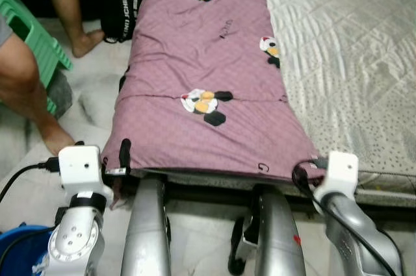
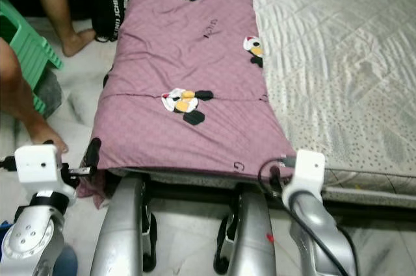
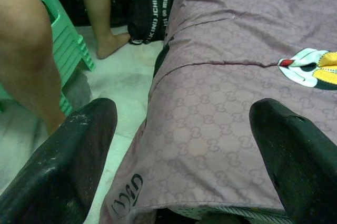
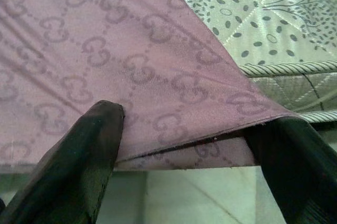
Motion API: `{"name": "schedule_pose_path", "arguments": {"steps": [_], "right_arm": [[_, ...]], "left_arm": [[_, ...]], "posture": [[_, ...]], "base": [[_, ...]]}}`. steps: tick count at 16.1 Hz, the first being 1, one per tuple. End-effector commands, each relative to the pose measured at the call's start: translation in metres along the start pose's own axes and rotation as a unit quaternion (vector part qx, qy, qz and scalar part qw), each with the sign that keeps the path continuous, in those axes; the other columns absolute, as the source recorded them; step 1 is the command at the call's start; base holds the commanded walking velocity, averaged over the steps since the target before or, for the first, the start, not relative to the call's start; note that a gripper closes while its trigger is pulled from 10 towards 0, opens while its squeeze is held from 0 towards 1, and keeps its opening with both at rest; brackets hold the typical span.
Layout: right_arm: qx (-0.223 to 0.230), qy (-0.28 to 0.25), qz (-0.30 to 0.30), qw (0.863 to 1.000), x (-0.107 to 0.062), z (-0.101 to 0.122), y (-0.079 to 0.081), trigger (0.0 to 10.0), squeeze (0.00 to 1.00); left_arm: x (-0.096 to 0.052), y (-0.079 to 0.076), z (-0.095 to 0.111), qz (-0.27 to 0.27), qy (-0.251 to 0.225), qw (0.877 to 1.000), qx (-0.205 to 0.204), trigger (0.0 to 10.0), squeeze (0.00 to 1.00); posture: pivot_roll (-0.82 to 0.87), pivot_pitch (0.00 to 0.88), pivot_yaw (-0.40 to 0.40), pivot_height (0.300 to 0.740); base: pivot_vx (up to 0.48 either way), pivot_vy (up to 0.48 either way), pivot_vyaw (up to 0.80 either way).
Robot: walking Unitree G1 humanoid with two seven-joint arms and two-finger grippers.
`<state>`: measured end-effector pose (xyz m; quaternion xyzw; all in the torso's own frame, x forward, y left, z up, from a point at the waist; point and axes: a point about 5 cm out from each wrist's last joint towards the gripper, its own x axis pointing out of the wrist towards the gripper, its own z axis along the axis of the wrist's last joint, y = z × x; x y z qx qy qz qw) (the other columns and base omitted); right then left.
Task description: Clean up the room
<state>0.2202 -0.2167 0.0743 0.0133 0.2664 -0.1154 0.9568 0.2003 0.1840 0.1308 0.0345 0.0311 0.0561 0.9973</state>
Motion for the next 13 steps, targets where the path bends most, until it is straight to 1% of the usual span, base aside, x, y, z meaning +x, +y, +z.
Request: {"name": "schedule_pose_path", "arguments": {"steps": [1,3,4,6,7,8,9,10,11,12,13], "right_arm": [[-0.021,0.027,-0.061,0.998,-0.009,-0.01,-0.03,10.0,0.0],[-0.033,0.048,-0.037,0.998,-0.026,-0.026,-0.041,10.0,0.0],[-0.039,0.054,-0.011,0.998,-0.034,-0.04,-0.046,10.0,0.0],[-0.098,0.034,0.028,0.994,-0.041,-0.054,-0.048,10.0,0.0],[-0.105,0.032,0.032,0.993,-0.043,-0.056,-0.048,10.0,0.0],[-0.126,0.023,0.034,0.991,-0.044,-0.058,-0.052,10.0,0.0],[-0.157,0.003,0.025,0.987,-0.043,-0.057,-0.058,10.0,0.0],[-0.172,-0.029,0.018,0.984,-0.037,-0.048,-0.061,10.0,0.0],[-0.175,-0.058,0.023,0.983,-0.032,-0.037,-0.058,10.0,0.0],[-0.171,-0.142,0.041,0.974,-0.014,-0.005,-0.042,10.0,0.0],[-0.15,-0.177,0.046,0.972,-0.003,0.015,-0.028,10.0,0.0]], "left_arm": [[-0.001,0.0,-0.005,-0.007,0.013,1.0,0.001,10.0,0.0],[0.001,-0.002,-0.005,-0.015,0.013,1.0,-0.001,10.0,0.0],[0.003,-0.005,-0.006,-0.025,0.014,1.0,-0.004,10.0,0.0],[0.007,-0.01,-0.006,-0.042,0.015,0.999,-0.007,10.0,0.0],[0.008,-0.01,-0.006,-0.043,0.014,0.999,-0.007,10.0,0.0],[0.009,-0.01,-0.006,-0.045,0.015,0.999,-0.007,10.0,0.0],[0.01,-0.01,-0.007,-0.048,0.016,0.999,-0.007,10.0,0.0],[0.011,-0.01,-0.007,-0.05,0.014,0.999,-0.007,10.0,0.0],[0.013,-0.01,-0.006,-0.05,0.012,0.999,-0.008,10.0,0.0],[0.016,-0.012,-0.005,-0.052,0.005,0.999,-0.01,10.0,0.0],[0.019,-0.013,-0.003,-0.053,0.0,0.999,-0.011,10.0,0.0]], "posture": [[0.15,0.208,-0.051,0.558],[0.13,0.202,-0.05,0.558],[0.12,0.196,-0.047,0.558],[0.12,0.185,-0.045,0.558],[0.12,0.184,-0.045,0.558],[0.12,0.181,-0.045,0.558],[0.11,0.175,-0.046,0.558],[0.11,0.172,-0.043,0.558],[0.11,0.168,-0.044,0.558],[0.11,0.16,-0.039,0.558],[0.11,0.156,-0.038,0.558]], "base": [[0.0,0.0,0.0],[0.0,0.0,0.0],[0.0,0.0,0.0],[0.0,0.0,0.0],[0.0,0.0,0.0],[0.0,0.0,0.0],[0.0,0.0,0.0],[0.0,0.0,0.0],[0.0,0.0,0.0],[0.0,0.0,0.0],[0.0,0.0,0.0]]}}
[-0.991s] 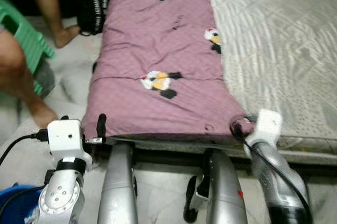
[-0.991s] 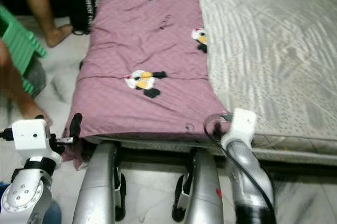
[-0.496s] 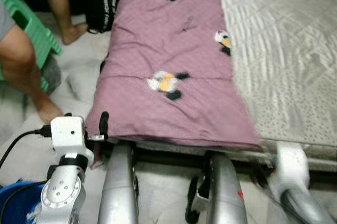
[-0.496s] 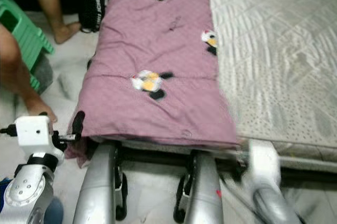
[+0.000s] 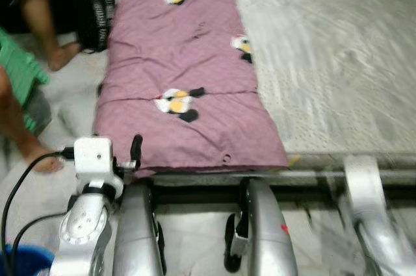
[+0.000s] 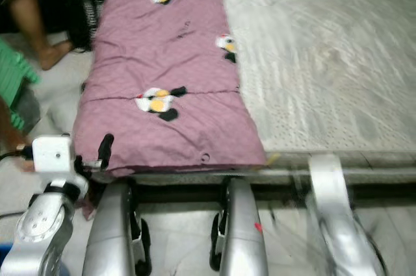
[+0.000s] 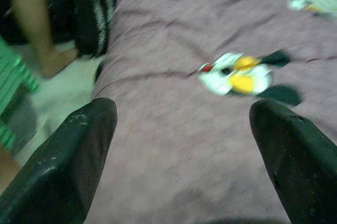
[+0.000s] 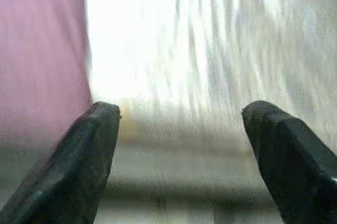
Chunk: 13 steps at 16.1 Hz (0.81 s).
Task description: Clean up the room
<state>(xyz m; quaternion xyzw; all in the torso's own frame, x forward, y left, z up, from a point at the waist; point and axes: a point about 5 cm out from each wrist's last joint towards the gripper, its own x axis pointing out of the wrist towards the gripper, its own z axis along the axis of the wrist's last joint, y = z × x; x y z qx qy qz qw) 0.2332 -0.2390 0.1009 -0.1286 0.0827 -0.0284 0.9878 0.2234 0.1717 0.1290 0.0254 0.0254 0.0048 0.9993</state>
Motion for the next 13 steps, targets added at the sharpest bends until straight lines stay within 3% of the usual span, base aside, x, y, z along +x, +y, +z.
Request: {"name": "schedule_pose_path", "arguments": {"steps": [1,2,4,7,11,13], "right_arm": [[0.025,-0.016,-0.006,1.0,0.012,0.009,0.01,10.0,0.0],[0.033,-0.026,-0.006,0.999,0.017,0.015,0.013,10.0,0.0],[0.07,-0.107,0.023,0.992,0.042,0.054,0.039,10.0,0.0],[0.115,-0.139,0.047,0.983,0.047,0.072,0.052,10.0,0.0],[0.105,-0.113,0.049,0.987,0.031,0.054,0.049,10.0,0.0],[0.114,-0.093,0.043,0.988,0.024,0.045,0.047,10.0,0.0]], "left_arm": [[0.001,0.001,-0.001,0.004,-0.003,1.0,-0.003,10.0,0.0],[0.002,0.002,0.001,0.006,-0.007,1.0,-0.003,10.0,0.0],[0.008,0.009,0.006,0.034,-0.025,0.999,-0.002,10.0,0.0],[0.018,0.01,0.007,0.033,-0.03,0.999,-0.004,10.0,0.0],[0.043,0.011,0.009,0.026,-0.033,0.999,-0.003,10.0,0.0],[0.056,0.005,0.004,0.004,-0.025,1.0,-0.006,10.0,0.0]], "posture": [[0.12,0.147,-0.033,0.558],[0.12,0.144,-0.033,0.558],[0.13,0.135,-0.028,0.558],[0.11,0.129,-0.026,0.558],[0.06,0.142,-0.024,0.558],[0.04,0.147,-0.025,0.558]], "base": [[0.0,0.0,0.0],[0.0,0.0,0.0],[0.0,0.0,0.0],[0.0,0.0,0.0],[0.0,0.0,0.0],[0.0,0.0,0.0]]}}
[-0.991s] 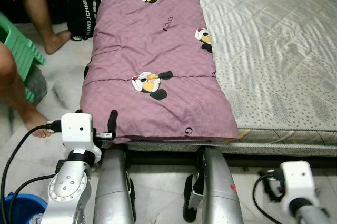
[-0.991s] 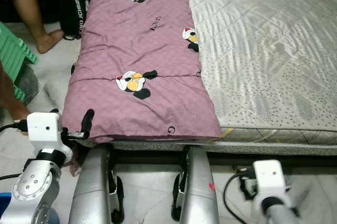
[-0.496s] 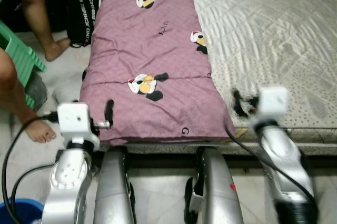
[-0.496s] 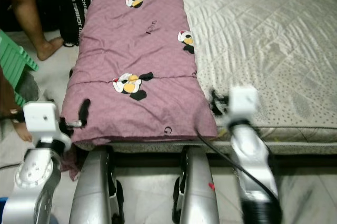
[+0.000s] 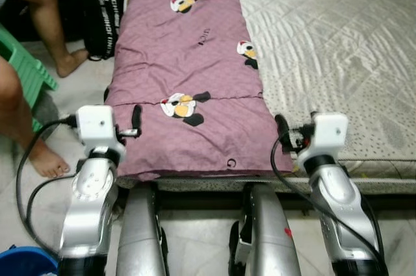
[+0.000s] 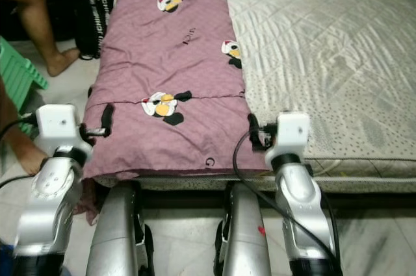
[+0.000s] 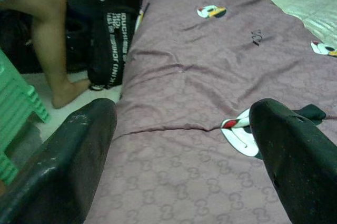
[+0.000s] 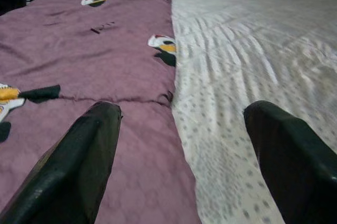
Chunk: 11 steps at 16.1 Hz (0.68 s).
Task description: Clean up the room
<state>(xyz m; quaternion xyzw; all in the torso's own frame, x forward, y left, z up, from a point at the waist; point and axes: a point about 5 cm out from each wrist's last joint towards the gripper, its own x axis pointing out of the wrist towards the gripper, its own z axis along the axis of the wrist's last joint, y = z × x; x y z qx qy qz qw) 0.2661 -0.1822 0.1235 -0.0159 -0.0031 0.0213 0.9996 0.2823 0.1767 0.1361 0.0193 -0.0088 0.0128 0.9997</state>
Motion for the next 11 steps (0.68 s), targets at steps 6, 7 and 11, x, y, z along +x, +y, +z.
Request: {"name": "schedule_pose_path", "arguments": {"steps": [6,7,11], "right_arm": [[-0.016,0.041,-0.009,0.999,-0.061,0.0,-0.009,10.0,0.0],[-0.024,0.052,-0.023,0.998,-0.075,0.002,-0.016,10.0,0.0],[-0.037,0.055,-0.039,0.997,-0.082,0.01,-0.023,10.0,0.0]], "left_arm": [[0.067,-0.058,-0.037,-0.083,0.128,0.988,0.015,10.0,0.0],[0.069,-0.084,-0.046,-0.136,0.171,0.975,0.029,10.0,0.0],[0.033,-0.135,-0.093,-0.287,0.273,0.914,0.083,10.0,0.0]], "posture": [[-0.11,0.182,0.0,0.558],[-0.16,0.191,0.012,0.558],[-0.2,0.192,0.021,0.558]], "base": [[0.0,0.0,0.0],[0.0,0.0,0.0],[0.0,0.0,0.0]]}}
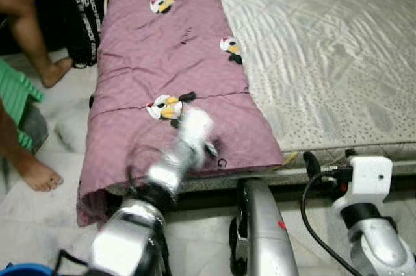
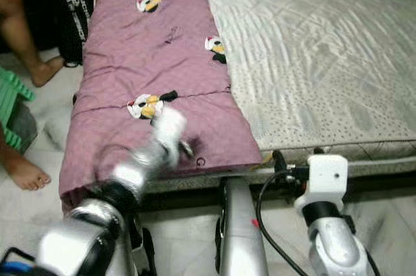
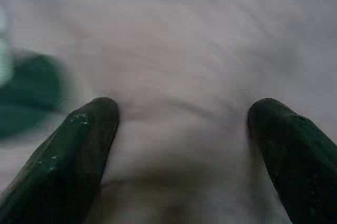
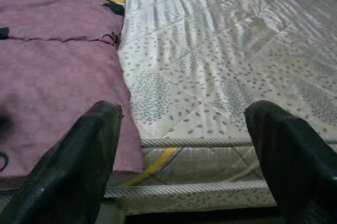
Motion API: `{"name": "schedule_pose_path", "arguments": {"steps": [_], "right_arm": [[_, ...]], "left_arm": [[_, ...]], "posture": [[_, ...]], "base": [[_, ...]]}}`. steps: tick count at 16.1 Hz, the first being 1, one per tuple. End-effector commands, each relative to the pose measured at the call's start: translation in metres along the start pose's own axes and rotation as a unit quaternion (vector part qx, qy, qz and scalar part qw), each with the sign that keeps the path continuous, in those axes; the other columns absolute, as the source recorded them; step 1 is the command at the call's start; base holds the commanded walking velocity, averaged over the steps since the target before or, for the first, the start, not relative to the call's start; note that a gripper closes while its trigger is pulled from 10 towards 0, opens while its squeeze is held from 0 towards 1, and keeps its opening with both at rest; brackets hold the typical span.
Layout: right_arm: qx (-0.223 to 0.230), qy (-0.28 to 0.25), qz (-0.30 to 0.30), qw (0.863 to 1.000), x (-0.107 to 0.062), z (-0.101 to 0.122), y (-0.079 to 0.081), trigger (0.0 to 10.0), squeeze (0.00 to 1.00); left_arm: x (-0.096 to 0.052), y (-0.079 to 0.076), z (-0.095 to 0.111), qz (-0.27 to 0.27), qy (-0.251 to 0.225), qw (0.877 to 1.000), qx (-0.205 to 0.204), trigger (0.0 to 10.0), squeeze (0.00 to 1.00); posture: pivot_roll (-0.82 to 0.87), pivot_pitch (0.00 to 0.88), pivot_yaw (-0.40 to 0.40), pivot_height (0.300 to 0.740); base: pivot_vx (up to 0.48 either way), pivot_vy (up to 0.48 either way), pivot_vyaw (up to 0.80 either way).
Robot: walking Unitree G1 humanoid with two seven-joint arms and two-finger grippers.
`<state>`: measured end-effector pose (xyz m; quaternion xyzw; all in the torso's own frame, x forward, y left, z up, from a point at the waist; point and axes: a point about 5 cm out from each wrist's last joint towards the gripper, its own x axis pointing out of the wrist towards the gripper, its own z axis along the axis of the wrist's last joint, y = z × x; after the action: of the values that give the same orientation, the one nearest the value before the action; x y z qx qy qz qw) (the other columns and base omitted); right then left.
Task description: Clean up the room
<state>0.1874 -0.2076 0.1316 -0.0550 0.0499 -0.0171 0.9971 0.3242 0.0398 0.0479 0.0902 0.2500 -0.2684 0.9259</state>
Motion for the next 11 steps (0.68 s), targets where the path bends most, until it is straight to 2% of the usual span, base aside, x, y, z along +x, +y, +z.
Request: {"name": "schedule_pose_path", "arguments": {"steps": [1,3,4,7,8,9,10,11], "right_arm": [[0.002,0.002,-0.001,1.0,-0.001,0.002,-0.001,10.0,0.0],[0.002,0.005,0.012,1.0,0.002,0.001,0.004,10.0,0.0],[0.003,0.005,0.015,1.0,0.004,0.002,0.005,10.0,0.0],[0.003,0.003,0.018,1.0,0.01,0.001,0.006,10.0,0.0],[0.004,-0.002,0.02,1.0,0.015,0.002,0.009,10.0,0.0],[0.006,-0.005,0.022,1.0,0.018,0.002,0.011,10.0,0.0],[0.008,-0.008,0.025,1.0,0.021,0.002,0.013,10.0,0.0],[0.01,-0.012,0.026,1.0,0.025,0.003,0.015,10.0,0.0]], "left_arm": [[-0.001,-0.009,-0.028,-0.036,0.059,0.998,0.011,10.0,0.0],[-0.006,-0.022,-0.06,-0.079,0.124,0.989,0.036,10.0,0.0],[-0.006,-0.021,-0.063,-0.076,0.126,0.988,0.045,10.0,0.0],[-0.006,-0.011,-0.053,-0.056,0.1,0.991,0.065,10.0,0.0],[-0.006,-0.002,-0.043,-0.038,0.07,0.992,0.1,10.0,0.0],[-0.007,0.003,-0.036,-0.023,0.049,0.992,0.111,10.0,0.0],[-0.01,0.011,-0.02,0.007,-0.004,0.99,0.142,10.0,0.0],[-0.017,0.019,0.0,0.051,-0.079,0.987,0.129,10.0,0.0]], "posture": [[-0.2,0.19,0.02,0.558],[-0.18,0.183,0.013,0.558],[-0.18,0.181,0.013,0.558],[-0.15,0.164,0.008,0.558],[-0.14,0.158,0.007,0.558],[-0.13,0.153,0.007,0.558],[-0.11,0.146,0.002,0.558],[-0.1,0.143,0.0,0.558]], "base": [[0.0,0.0,0.0],[0.0,0.0,0.0],[0.0,0.0,0.0],[0.0,0.0,0.0],[0.0,0.0,0.0],[0.0,0.0,0.0],[0.0,0.0,0.0],[0.0,0.0,0.0]]}}
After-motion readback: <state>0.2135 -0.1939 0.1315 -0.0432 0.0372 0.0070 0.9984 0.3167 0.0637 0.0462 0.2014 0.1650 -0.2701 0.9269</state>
